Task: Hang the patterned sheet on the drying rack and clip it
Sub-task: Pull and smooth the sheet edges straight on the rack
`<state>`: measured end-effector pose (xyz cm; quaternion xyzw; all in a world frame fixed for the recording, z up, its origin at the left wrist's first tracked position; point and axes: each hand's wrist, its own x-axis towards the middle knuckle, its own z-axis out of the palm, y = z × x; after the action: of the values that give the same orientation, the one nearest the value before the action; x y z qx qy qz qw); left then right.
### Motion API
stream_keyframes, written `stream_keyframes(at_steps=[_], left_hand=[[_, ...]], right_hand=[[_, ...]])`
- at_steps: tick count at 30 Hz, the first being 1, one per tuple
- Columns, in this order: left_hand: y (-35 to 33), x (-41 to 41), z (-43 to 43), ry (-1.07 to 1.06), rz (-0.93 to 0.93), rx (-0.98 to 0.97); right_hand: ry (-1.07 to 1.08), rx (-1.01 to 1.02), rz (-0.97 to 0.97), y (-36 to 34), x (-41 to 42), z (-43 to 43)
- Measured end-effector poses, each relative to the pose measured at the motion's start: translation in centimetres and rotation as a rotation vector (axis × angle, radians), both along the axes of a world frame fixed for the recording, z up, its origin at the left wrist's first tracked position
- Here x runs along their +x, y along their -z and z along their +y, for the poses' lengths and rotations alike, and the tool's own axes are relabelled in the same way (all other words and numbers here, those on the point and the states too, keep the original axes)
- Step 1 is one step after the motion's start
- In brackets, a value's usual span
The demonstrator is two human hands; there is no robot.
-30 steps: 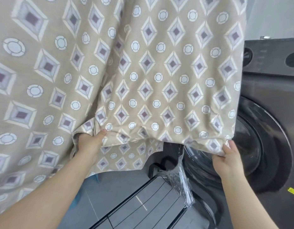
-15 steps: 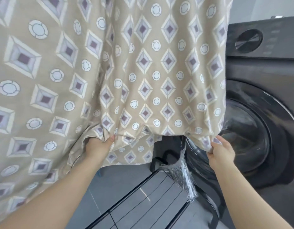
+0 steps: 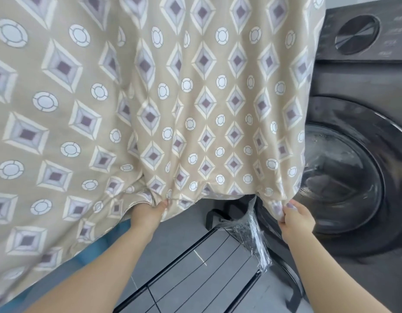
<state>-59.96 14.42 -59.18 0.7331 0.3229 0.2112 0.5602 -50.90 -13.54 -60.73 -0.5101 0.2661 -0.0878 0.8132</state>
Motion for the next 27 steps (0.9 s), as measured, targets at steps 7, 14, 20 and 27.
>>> stream_keyframes(at_steps=[7,14,20,27], left_hand=[[1.9,0.1,0.5,0.0,0.071,-0.28],[3.4,-0.7,0.0,0.097,-0.02,-0.678],[1.8,-0.9,-1.1,0.117,-0.022,-0.756],[0.4,-0.6,-2.1,0.214,0.174,-0.835]], right_hand=[[-0.072,0.293,0.0,2.0,-0.9,1.2],[-0.21,0.517,0.121,2.6,-0.6,0.0],[-0.239,0.459,0.157,2.7,-0.8,0.1],[-0.25,0.536,0.161,1.2,-0.9,1.5]])
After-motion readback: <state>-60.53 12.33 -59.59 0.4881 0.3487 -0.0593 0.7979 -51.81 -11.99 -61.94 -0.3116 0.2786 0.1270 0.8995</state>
